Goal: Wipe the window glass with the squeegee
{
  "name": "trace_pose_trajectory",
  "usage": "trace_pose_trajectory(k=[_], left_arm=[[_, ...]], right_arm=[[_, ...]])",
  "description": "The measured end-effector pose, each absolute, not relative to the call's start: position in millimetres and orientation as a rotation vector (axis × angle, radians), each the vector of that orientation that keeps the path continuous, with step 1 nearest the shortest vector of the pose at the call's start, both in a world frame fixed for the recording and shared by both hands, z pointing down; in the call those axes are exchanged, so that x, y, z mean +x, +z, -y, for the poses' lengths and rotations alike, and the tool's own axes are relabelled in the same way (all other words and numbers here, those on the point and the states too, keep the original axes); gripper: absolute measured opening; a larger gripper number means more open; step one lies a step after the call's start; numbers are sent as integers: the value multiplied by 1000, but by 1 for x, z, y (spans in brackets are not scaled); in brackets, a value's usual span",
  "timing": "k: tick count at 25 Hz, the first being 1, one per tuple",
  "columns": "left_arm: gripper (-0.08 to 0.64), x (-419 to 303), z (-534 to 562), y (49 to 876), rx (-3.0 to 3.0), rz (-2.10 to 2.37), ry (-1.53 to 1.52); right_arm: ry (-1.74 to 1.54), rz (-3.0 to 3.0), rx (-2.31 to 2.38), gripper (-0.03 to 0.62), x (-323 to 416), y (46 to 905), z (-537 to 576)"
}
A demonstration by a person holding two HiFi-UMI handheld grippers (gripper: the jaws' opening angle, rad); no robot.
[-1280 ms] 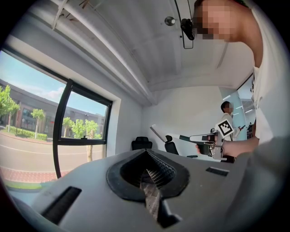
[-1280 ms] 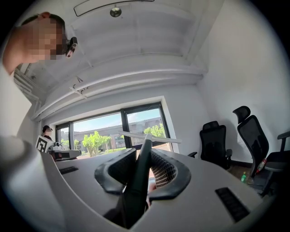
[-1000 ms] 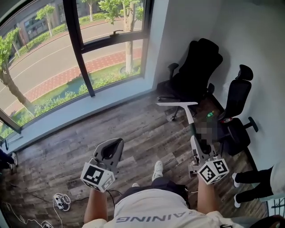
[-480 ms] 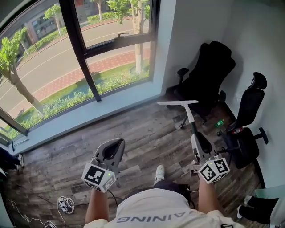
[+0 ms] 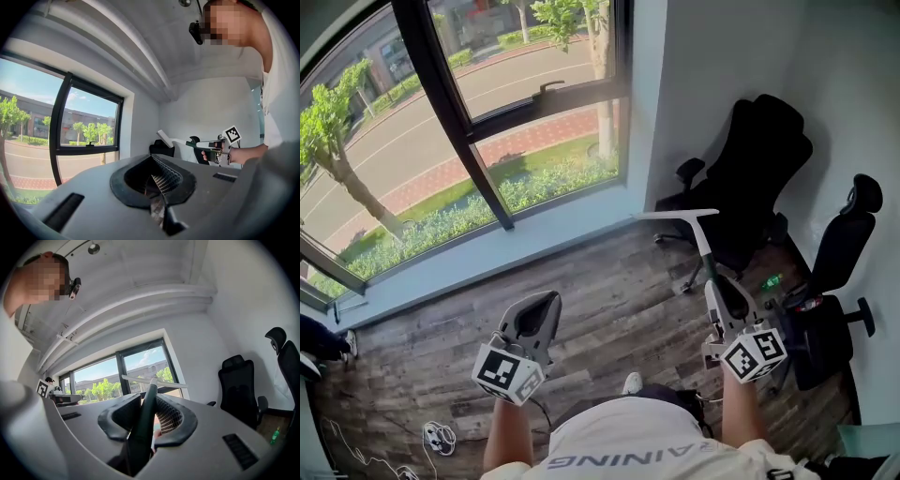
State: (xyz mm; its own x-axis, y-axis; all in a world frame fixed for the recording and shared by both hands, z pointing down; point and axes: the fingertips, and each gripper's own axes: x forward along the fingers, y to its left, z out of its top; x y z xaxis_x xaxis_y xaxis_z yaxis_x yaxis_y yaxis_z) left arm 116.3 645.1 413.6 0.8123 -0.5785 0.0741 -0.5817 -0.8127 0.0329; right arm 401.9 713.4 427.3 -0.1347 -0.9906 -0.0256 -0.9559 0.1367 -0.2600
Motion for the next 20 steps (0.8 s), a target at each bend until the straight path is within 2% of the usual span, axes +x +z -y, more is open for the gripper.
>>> trace_pose_trajectory(k=[7,20], left_arm=[[14,157,-597,418,2901,1013,148],[14,168,-464,441,2918,994,157]], right_arm=[[-310,-2250,-1880,98,450,436,-649],[-322,-2284,-1869,98,448,458,-518]])
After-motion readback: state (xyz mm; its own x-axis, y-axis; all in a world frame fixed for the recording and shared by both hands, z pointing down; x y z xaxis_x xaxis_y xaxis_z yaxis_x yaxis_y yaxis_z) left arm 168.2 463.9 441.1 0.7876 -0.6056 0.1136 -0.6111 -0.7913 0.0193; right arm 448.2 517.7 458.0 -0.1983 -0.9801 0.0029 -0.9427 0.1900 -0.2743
